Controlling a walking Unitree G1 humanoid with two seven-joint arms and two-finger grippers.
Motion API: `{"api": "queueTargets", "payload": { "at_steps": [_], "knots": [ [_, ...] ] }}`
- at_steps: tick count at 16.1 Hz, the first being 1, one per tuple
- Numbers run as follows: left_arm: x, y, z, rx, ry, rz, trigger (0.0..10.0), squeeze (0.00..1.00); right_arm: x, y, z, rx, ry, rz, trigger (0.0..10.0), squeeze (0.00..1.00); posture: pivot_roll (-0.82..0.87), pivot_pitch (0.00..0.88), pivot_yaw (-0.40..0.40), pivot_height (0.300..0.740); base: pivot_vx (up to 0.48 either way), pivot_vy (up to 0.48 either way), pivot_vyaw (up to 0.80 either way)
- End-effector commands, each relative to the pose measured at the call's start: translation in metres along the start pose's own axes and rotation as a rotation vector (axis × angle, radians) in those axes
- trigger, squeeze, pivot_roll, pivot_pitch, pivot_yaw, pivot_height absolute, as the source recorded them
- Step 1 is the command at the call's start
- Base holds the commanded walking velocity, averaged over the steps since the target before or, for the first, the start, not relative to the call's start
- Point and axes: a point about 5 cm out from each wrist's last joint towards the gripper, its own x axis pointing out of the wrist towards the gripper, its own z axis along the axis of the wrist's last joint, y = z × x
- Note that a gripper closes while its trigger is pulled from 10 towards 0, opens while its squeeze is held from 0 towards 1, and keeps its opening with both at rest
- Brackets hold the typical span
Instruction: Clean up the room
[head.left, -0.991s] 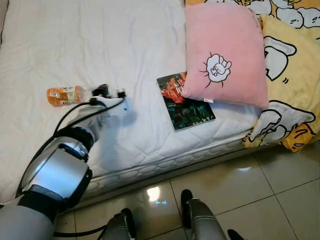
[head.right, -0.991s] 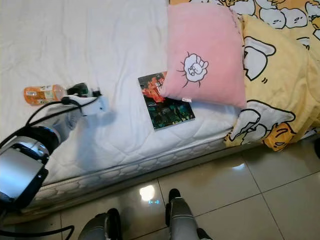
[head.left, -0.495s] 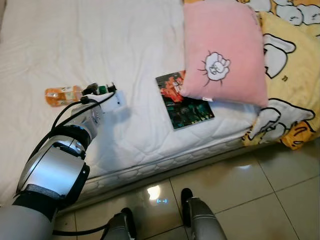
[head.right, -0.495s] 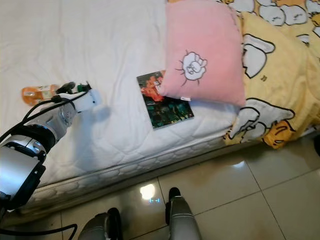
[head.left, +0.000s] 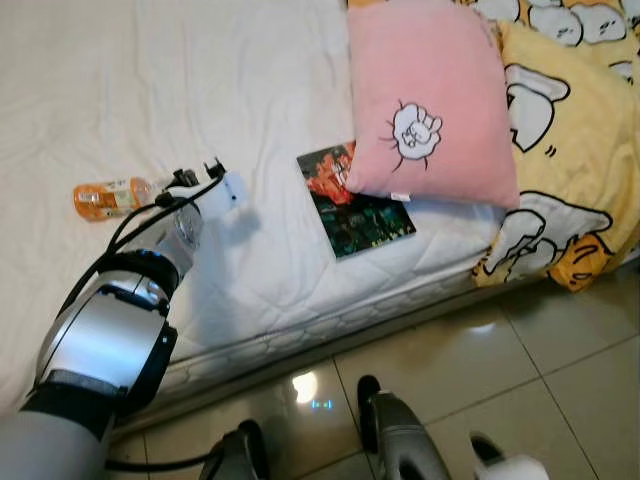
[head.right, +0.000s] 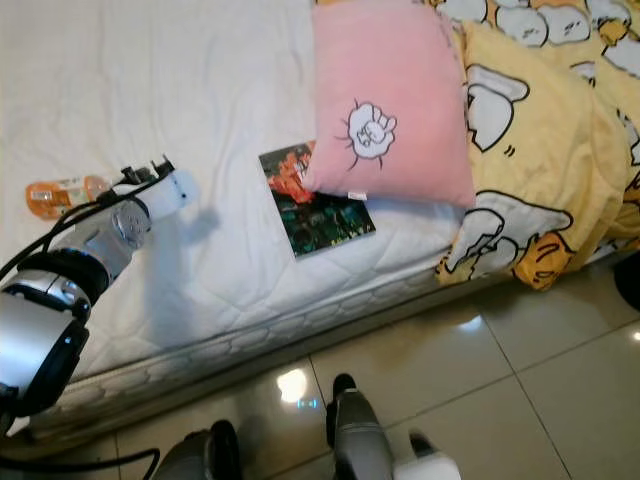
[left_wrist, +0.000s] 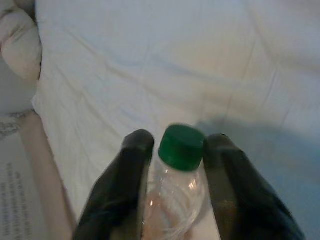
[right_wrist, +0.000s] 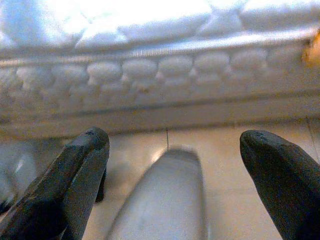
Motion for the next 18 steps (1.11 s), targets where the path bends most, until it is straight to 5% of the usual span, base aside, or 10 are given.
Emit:
{"api": "queueTargets", "payload": {
  "at_steps": [1,5,7,10,11,12,13,14,15,18],
  "knots": [
    [-0.002,-0.008,-0.008,-0.034,-0.004,-0.012,0.0,0.0,0.003,-0.001,-0.009,0.021,0.04,0.004,10.0,0.0,-0.27,0.188,0.033,0.74,0.0,0.0,0.0],
    [-0.022,-0.046,0.003,-0.504,-0.309,-0.247,0.0,0.0,0.05,-0.016,0.007,0.114,-0.111,-0.04,10.0,0.0,-0.09,0.0,0.077,0.74,0.0,0.0,0.0],
    [-0.07,-0.078,0.014,-0.775,-0.406,-0.38,0.0,0.0,0.07,-0.026,0.011,0.118,-0.162,-0.057,10.0,0.0,-0.01,0.0,0.075,0.74,0.0,0.0,0.0],
    [-0.104,-0.088,0.026,-1.215,-0.388,-0.207,0.0,0.0,0.101,-0.058,0.041,0.146,-0.321,-0.193,10.0,0.0,0.04,0.0,0.062,0.74,0.0,0.0,0.0],
    [-0.1,-0.087,0.02,-1.242,-0.318,-0.064,0.0,0.11,0.114,-0.074,0.053,0.218,-0.389,-0.259,10.0,0.0,0.06,0.0,0.056,0.74,0.0,0.0,0.0],
    [-0.099,-0.087,0.013,-1.173,-0.254,-0.017,0.0,1.0,0.127,-0.081,0.061,0.243,-0.405,-0.289,10.0,0.0,0.06,0.0,0.055,0.74,0.0,0.0,0.0],
    [-0.099,-0.088,0.009,-1.175,-0.212,-0.01,9.2,1.0,0.136,-0.083,0.062,0.248,-0.384,-0.296,10.0,0.0,0.06,0.0,0.053,0.74,0.0,0.0,0.0],
    [-0.099,-0.088,0.005,-1.187,-0.176,-0.005,10.0,1.0,0.143,-0.082,0.064,0.258,-0.371,-0.28,10.0,0.0,0.06,0.0,0.046,0.74,0.0,0.0,0.0],
    [-0.099,-0.087,0.003,-1.169,-0.155,0.007,10.0,1.0,0.148,-0.079,0.068,0.262,-0.378,-0.244,10.0,1.0,0.06,0.0,0.039,0.74,0.0,0.0,0.0],
    [-0.091,-0.082,0.007,-1.108,-0.147,0.07,10.0,1.0,0.164,-0.079,0.071,0.261,-0.382,-0.176,10.0,1.0,0.09,0.0,0.026,0.74,0.0,0.0,0.0]
  ]
}}
